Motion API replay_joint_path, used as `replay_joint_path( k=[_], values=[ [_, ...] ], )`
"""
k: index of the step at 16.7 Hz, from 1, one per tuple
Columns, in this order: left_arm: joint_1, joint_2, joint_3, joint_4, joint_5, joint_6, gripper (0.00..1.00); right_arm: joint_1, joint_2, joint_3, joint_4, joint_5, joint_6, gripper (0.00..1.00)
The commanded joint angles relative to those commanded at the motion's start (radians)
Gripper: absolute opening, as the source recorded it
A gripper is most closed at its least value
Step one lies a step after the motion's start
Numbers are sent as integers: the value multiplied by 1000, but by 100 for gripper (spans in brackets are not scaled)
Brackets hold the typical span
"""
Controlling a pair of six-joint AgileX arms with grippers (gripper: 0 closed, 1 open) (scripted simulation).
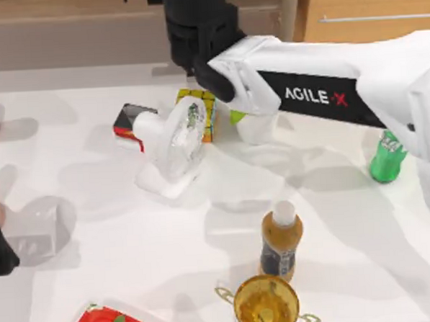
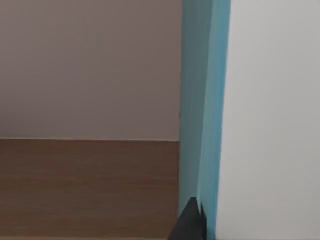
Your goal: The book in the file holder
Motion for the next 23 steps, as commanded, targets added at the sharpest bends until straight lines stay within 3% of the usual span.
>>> replay_joint_path(
  k=[12,17,23],
  values=[
    [0,0,0,0,0,0,100,0,-50,-20,-33,-30,24,0],
    [0,0,0,0,0,0,100,-4,-222,-256,1,-176,143,0],
    [0,0,0,0,0,0,100,-53,-538,-660,55,-446,372,0]
  ],
)
